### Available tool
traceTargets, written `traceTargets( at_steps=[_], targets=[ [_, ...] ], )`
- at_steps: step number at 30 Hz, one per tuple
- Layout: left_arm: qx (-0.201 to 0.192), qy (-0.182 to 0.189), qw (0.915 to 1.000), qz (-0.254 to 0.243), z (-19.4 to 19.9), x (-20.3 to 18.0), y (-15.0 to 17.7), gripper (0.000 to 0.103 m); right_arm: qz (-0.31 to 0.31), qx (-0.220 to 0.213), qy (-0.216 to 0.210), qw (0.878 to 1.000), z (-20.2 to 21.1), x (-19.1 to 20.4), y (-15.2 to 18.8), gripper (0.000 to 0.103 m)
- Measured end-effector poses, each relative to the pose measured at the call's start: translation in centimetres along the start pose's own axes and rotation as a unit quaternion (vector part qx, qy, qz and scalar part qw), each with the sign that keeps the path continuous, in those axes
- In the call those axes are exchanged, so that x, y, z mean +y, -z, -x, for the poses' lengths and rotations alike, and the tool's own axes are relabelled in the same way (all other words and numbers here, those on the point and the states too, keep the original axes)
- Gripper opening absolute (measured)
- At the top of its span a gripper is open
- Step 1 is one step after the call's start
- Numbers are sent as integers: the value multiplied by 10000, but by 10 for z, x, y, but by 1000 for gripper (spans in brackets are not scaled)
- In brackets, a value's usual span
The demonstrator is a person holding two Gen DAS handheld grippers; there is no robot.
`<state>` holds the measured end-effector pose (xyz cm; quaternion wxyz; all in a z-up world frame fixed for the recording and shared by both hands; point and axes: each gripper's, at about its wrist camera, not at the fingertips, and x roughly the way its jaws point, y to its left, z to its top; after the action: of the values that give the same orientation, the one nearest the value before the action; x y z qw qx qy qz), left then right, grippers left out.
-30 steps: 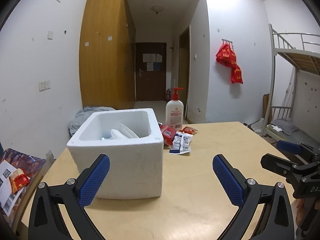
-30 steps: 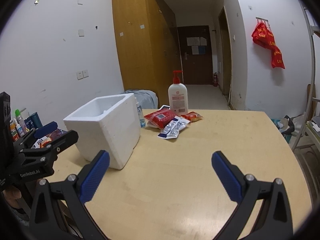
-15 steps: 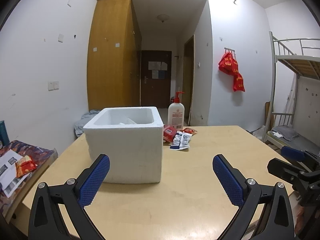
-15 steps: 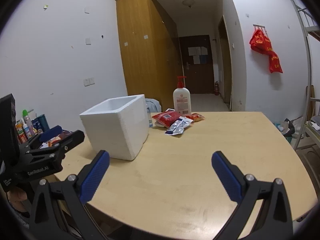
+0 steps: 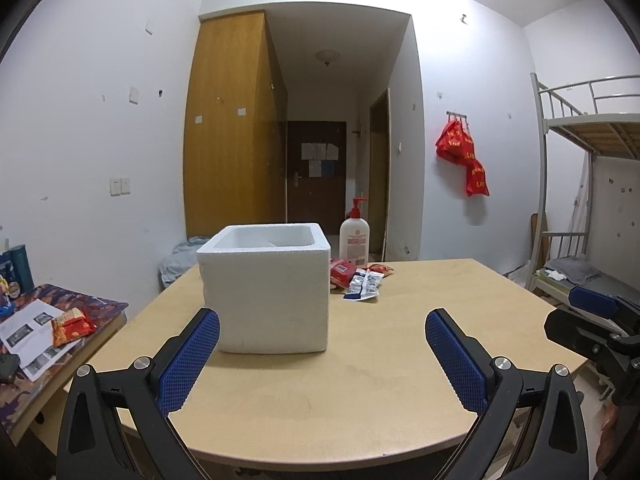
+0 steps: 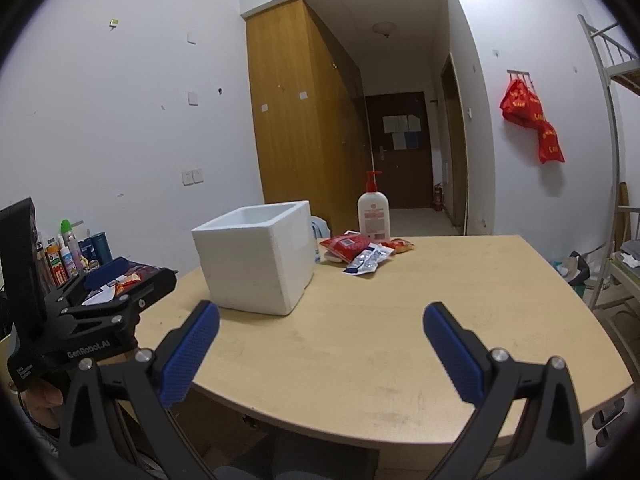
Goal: Organize soft objects
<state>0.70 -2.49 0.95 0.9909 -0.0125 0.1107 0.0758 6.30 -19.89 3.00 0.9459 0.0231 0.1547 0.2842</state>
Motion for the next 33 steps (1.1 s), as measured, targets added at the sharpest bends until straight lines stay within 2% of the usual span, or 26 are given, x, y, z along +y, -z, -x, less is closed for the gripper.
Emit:
traceTargets(
  at_steps=[8,21,33],
  targets=[
    [-131,68,9999,-81,19,-3,9,103,67,-64,19,10000,10,7,7,103],
    [-13,34,10000,23,12,7,13,103,76,62,7,10000,2,11,11,103],
    [-85,58,9999,-50,21,0,12,103,165,16,43,9999,9,15,11,103]
  ],
)
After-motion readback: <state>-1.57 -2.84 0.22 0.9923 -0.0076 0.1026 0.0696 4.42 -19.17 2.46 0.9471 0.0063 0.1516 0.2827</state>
